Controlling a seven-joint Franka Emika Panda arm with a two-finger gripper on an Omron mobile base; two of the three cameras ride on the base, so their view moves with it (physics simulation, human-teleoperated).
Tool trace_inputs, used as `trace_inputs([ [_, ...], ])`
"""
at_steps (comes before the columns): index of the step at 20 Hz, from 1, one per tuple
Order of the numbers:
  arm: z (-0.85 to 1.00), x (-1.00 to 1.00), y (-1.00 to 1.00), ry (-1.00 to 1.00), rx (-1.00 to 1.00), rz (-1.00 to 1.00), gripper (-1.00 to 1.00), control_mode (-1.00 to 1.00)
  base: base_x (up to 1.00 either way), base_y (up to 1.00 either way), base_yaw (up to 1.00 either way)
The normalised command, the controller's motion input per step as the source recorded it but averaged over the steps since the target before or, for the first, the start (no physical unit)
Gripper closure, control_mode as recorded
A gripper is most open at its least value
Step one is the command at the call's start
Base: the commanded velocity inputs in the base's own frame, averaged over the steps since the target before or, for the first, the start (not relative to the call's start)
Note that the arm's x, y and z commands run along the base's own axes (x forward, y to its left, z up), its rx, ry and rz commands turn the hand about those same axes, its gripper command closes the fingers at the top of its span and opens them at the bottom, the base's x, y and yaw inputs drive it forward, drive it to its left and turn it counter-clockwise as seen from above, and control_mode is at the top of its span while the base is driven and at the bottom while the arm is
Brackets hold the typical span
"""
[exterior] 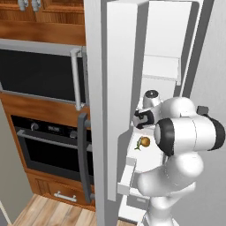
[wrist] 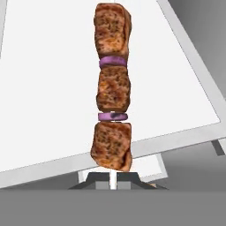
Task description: Store the kebab skewer in the freezer for long-term storage. Close the freezer door after placing the cooked food.
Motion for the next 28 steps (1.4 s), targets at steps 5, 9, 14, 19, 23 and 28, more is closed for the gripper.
trace_inputs([
  [5, -0.2, 0.45, -0.16, 0.0, 0.0, 0.0, 1.0, -1.0, 0.0, 0.0, 0.0],
  [9, -0.22, 0.38, -0.14, 0.0, 0.0, 0.0, 1.0, -1.0, 0.0, 0.0, 0.0],
  [14, -0.19, 0.25, -0.01, -0.01, 0.0, 0.01, 1.0, -1.0, 0.0, 0.0, 0.0],
  [19, -0.05, 0.14, 0.0, -0.01, 0.0, 0.0, -1.0, -1.0, 0.0, 0.0, 0.0],
  [23, -0.02, 0.16, 0.0, 0.0, 0.0, 0.0, -1.0, -1.0, 0.0, 0.0, 0.0],
  [28, 0.0, 0.09, 0.0, 0.0, 0.0, 0.0, -1.0, -1.0, 0.0, 0.0, 0.0],
])
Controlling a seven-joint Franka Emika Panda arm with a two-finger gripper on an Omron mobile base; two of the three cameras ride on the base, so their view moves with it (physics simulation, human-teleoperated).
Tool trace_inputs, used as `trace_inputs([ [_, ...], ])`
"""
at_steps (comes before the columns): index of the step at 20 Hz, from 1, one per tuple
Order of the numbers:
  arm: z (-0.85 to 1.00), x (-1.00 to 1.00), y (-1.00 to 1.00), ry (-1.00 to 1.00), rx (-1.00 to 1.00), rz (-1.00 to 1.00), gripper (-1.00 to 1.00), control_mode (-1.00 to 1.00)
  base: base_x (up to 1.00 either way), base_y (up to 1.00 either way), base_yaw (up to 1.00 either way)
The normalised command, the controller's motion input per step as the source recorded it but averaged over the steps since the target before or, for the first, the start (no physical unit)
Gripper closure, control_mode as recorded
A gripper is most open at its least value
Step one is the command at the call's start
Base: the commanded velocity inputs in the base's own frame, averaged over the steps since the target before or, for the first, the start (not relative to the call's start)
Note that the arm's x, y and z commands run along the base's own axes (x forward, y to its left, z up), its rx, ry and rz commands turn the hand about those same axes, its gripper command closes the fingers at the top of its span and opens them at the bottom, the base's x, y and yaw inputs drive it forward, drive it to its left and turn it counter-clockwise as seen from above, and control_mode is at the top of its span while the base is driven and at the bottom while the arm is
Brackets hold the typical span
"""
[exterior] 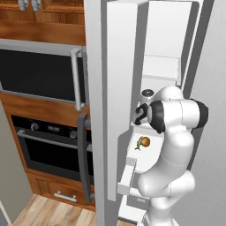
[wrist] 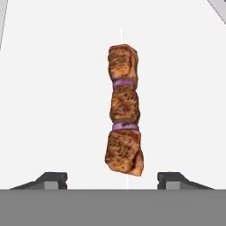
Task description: Store the kebab skewer in the freezer for long-term storage. Close the freezer door after placing the cooked food.
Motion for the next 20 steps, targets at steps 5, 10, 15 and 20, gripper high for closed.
trace_inputs([
  [5, 0.0, 0.03, 0.0, 0.0, 0.0, 0.0, -1.0, -1.0, 0.0, 0.0, 0.0],
  [10, 0.0, -0.12, 0.0, 0.0, 0.0, 0.0, -1.0, -1.0, 0.0, 0.0, 0.0],
  [15, 0.02, -0.58, 0.02, -0.04, 0.0, 0.0, -1.0, -1.0, 0.0, 0.0, 0.0],
  [20, 0.2, -0.73, 0.12, -0.09, 0.0, 0.0, -1.0, -1.0, 0.0, 0.0, 0.0],
])
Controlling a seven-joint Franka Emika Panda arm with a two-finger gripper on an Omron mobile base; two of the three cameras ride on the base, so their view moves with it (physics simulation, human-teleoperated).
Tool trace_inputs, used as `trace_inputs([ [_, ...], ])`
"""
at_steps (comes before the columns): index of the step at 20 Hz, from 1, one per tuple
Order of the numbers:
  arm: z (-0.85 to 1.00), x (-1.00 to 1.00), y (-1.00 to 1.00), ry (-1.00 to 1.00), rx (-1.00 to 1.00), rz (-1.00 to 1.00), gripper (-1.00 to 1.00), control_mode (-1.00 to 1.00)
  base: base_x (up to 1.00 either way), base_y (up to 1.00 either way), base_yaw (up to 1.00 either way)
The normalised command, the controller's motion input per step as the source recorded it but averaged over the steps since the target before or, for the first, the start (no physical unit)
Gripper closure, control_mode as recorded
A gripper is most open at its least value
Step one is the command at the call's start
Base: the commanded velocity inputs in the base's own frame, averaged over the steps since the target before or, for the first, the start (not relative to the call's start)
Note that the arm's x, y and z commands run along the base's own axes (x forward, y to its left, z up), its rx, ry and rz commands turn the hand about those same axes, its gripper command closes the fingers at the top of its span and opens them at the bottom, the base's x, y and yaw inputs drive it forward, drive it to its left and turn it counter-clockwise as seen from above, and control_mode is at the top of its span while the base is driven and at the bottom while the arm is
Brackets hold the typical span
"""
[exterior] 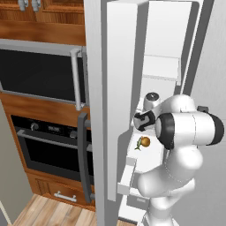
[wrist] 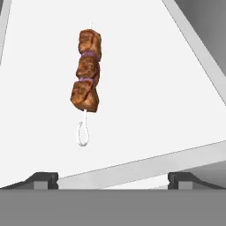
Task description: Store the kebab skewer in the freezer for long-term storage. Close the freezer door after placing the cooked food.
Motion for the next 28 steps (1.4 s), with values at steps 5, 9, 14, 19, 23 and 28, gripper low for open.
trace_inputs([
  [5, 0.43, -0.8, 0.14, -0.04, 0.0, 0.0, -1.0, -1.0, 0.0, 0.0, 0.0],
  [9, 0.56, -0.99, 0.18, -0.02, 0.0, 0.0, -1.0, -1.0, 0.0, 0.0, 0.0],
  [14, 0.74, -0.87, 0.03, 0.0, 0.0, 0.01, -1.0, -1.0, 0.0, 0.0, 0.0],
  [19, 0.9, -0.81, 0.0, 0.03, 0.0, 0.12, -1.0, -1.0, 0.0, 0.0, 0.0],
  [23, 0.76, -0.56, 0.19, 0.18, 0.0, 0.24, -1.0, -1.0, 0.0, 0.0, 0.0],
  [28, 0.73, -0.47, 0.07, 0.35, 0.0, 0.25, -1.0, -1.0, 0.0, 0.0, 0.0],
])
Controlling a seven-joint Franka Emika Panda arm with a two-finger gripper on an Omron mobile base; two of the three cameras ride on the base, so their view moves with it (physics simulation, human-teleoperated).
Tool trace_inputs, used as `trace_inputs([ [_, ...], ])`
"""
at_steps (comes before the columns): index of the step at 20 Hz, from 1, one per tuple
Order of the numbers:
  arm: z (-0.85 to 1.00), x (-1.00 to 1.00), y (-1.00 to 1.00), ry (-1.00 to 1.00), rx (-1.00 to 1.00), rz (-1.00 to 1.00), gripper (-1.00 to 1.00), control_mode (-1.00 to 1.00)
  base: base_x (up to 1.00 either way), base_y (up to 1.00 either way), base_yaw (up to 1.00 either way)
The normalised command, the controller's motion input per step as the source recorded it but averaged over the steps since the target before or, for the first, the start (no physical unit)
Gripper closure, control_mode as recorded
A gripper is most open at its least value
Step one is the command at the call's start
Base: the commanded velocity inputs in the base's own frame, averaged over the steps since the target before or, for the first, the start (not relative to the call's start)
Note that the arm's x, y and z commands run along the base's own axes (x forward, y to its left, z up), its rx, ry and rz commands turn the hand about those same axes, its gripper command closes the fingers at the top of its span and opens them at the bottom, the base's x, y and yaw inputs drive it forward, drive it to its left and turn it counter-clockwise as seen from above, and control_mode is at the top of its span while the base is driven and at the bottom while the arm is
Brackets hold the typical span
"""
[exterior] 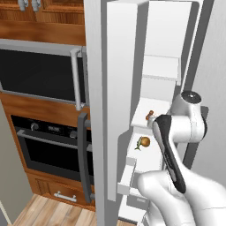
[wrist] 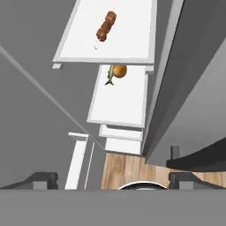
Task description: Store the kebab skewer in the freezer for long-term storage. Close the freezer door after placing the cooked food.
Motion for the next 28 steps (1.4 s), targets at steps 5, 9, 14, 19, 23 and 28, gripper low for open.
trace_inputs([
  [5, 0.32, -0.37, 0.0, 0.41, -0.05, 0.07, -1.0, -1.0, 0.0, 0.0, 0.0],
  [9, 0.03, -0.41, 0.0, 0.18, -0.12, 0.0, -1.0, -1.0, 0.0, 0.0, 0.0],
  [14, 0.0, -0.61, 0.0, 0.01, -0.02, -0.01, -1.0, -1.0, 0.0, 0.0, 0.0],
  [19, 0.03, -0.54, 0.0, -0.02, 0.02, 0.0, -1.0, -1.0, 0.0, 0.0, 0.0],
  [23, 0.12, -0.3, 0.09, 0.0, 0.0, 0.0, -1.0, -1.0, 0.0, 0.0, 0.0],
  [28, 0.01, -0.09, 0.05, 0.0, 0.0, 0.04, -1.0, -1.0, 0.0, 0.0, 0.0],
])
